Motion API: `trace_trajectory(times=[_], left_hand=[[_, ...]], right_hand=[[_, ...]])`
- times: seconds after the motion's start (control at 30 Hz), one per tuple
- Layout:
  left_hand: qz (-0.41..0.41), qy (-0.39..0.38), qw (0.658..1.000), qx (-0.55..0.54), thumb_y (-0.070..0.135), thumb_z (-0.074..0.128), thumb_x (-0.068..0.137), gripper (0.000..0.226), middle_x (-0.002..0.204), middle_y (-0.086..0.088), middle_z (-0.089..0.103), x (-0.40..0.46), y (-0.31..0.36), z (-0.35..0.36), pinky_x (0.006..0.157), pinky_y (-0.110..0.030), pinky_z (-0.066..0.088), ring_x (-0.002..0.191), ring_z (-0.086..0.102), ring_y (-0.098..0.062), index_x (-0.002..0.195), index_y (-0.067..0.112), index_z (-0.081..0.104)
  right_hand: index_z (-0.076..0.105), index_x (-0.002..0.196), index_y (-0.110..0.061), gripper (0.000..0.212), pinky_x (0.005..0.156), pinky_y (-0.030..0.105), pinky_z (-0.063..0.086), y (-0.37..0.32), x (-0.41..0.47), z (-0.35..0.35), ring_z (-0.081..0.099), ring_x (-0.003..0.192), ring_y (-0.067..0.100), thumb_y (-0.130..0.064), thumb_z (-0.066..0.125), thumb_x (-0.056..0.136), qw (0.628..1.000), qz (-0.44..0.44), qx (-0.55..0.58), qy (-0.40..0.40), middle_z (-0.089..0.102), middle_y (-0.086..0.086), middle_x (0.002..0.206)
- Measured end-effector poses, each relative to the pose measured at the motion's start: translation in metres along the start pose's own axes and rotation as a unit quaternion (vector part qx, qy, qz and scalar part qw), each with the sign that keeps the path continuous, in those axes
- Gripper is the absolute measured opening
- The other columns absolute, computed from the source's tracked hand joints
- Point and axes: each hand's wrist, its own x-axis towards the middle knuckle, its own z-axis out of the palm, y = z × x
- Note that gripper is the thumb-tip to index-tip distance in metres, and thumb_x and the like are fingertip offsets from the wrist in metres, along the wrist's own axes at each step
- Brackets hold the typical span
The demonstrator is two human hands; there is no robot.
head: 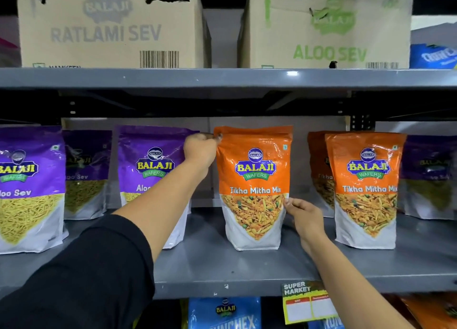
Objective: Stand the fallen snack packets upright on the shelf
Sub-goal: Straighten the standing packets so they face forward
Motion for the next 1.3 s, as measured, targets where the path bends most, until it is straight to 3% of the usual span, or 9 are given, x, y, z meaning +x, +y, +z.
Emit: trace_trajectory(times=[0.2,0.27,0.4,0.53,0.7,0.8,0.93,1.13,1.3], left_hand=[[-0.039,0.024,0.998,-0.034,0.028,0.071,0.084,0.032,0.102,-0.016,0.072,0.004,-0.006,0.015,0.068,-0.029,0.049,0.095,0.069,-0.03,0.104,0.003,0.068],[-0.026,0.053,0.998,-0.025,0.023,0.067,0.086,0.03,0.105,-0.013,0.071,-0.001,-0.004,0.02,0.07,-0.03,0.049,0.099,0.068,-0.031,0.11,0.006,0.066],[0.173,0.162,0.971,0.037,0.023,0.061,0.083,0.031,0.115,-0.009,0.064,-0.044,0.008,0.044,0.091,-0.033,0.047,0.108,0.058,-0.025,0.112,0.011,0.061],[0.365,0.106,0.923,0.064,0.014,0.06,0.086,0.014,0.102,-0.002,0.062,-0.095,0.02,0.095,0.084,-0.027,0.042,0.096,0.055,-0.016,0.1,0.012,0.063],[0.18,-0.093,0.979,0.034,0.012,0.059,0.092,0.016,0.094,0.0,0.068,-0.102,0.023,0.174,0.079,-0.022,0.053,0.089,0.066,-0.017,0.104,0.013,0.069],[0.063,-0.134,0.988,0.044,0.019,0.059,0.093,0.021,0.103,-0.005,0.071,-0.097,0.016,0.21,0.09,-0.042,0.057,0.1,0.069,-0.026,0.11,0.013,0.07],[-0.045,-0.173,0.983,0.035,0.02,0.059,0.095,0.014,0.107,-0.01,0.074,-0.1,0.004,0.231,0.085,-0.04,0.06,0.1,0.071,-0.028,0.101,0.012,0.069],[-0.022,-0.176,0.984,-0.015,0.021,0.053,0.094,0.023,0.097,-0.015,0.076,-0.112,0.005,0.235,0.085,-0.041,0.059,0.094,0.072,-0.029,0.092,0.003,0.068],[0.036,-0.134,0.99,-0.004,0.024,0.053,0.098,0.021,0.098,-0.012,0.075,-0.111,0.004,0.238,0.089,-0.042,0.058,0.095,0.07,-0.028,0.09,0.013,0.068]], right_hand=[[0.076,0.092,-0.01,0.01,0.087,0.041,0.057,0.003,0.001,-0.01,0.069,0.102,0.026,-0.012,0.067,0.091,0.999,-0.026,-0.024,-0.015,0.077,0.005,0.096],[0.074,0.097,-0.012,0.01,0.081,0.031,0.053,-0.002,-0.001,-0.026,0.068,0.102,0.022,-0.013,0.066,0.092,0.997,-0.064,-0.046,-0.019,0.073,-0.001,0.094],[0.071,0.101,-0.01,0.016,0.085,0.028,0.051,-0.019,-0.006,-0.074,0.068,0.095,0.016,-0.02,0.06,0.096,0.975,-0.213,-0.039,0.042,0.074,-0.001,0.094],[0.064,0.095,-0.009,0.021,0.071,0.022,0.05,-0.04,0.004,-0.137,0.064,0.074,0.003,-0.025,0.052,0.1,0.942,-0.278,0.014,0.188,0.067,0.005,0.081],[0.057,0.129,0.0,0.032,0.085,0.024,0.035,-0.028,0.062,-0.218,0.058,0.116,0.032,-0.011,0.048,0.101,0.971,-0.139,-0.059,0.185,0.062,0.019,0.128],[0.062,0.13,-0.001,0.035,0.08,0.029,0.042,0.001,0.091,-0.242,0.06,0.101,0.025,-0.003,0.049,0.097,0.988,-0.043,-0.11,0.098,0.066,0.018,0.126],[0.074,0.11,-0.001,0.027,0.056,0.024,0.042,0.016,0.106,-0.251,0.055,0.065,0.015,-0.001,0.052,0.095,0.993,0.0,-0.102,0.06,0.071,0.013,0.095],[0.078,0.101,-0.004,0.023,0.089,0.046,0.058,0.018,0.111,-0.25,0.072,0.092,0.028,-0.002,0.057,0.093,0.994,0.011,-0.081,0.066,0.078,0.013,0.097],[0.077,0.098,-0.008,0.023,0.087,0.044,0.059,0.021,0.116,-0.246,0.073,0.092,0.028,-0.004,0.055,0.094,0.991,0.018,-0.105,0.076,0.078,0.01,0.097]])
